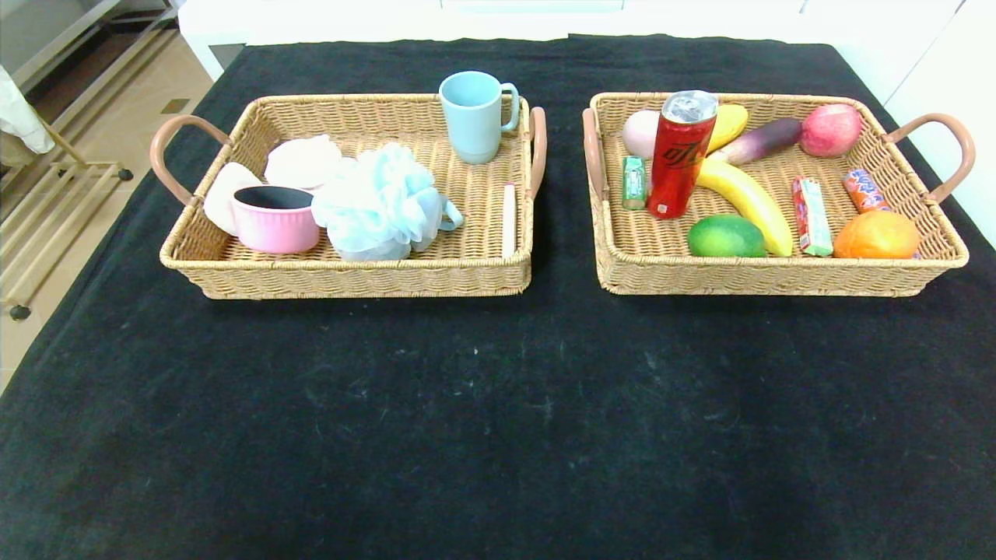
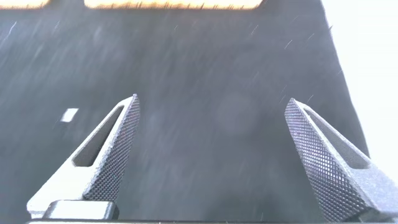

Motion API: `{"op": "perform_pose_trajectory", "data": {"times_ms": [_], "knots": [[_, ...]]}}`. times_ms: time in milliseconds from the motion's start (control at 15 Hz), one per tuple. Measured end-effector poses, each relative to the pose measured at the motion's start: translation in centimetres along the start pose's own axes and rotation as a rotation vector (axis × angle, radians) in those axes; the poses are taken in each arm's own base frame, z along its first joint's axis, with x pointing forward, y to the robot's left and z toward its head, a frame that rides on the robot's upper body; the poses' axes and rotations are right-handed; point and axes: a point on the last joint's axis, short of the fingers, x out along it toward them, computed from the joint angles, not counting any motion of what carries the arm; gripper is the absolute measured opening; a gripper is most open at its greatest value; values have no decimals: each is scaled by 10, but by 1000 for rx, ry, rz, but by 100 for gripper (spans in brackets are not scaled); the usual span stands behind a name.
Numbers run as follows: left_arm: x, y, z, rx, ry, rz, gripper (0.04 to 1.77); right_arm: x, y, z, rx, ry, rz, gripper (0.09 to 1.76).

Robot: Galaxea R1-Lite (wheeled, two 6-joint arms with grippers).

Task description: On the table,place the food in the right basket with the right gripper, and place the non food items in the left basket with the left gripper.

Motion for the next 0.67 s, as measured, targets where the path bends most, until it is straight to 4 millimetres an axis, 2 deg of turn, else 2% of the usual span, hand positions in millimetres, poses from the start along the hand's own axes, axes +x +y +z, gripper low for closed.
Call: {"op": "perform_pose_trajectory", "data": {"times_ms": [133, 267, 467, 667], "knots": [[20, 3, -9, -10, -34, 37, 172, 17, -2, -4, -1, -99, -52, 170], [42, 7, -23, -9, -71, 87, 172, 38, -4, -21, -24, -154, -102, 170], [72, 8, -64, -17, -31, 136, 172, 64, -6, -60, -60, -158, -133, 170], [87, 6, -100, -23, 41, 148, 172, 71, -6, -80, -81, -87, -78, 170]]}}
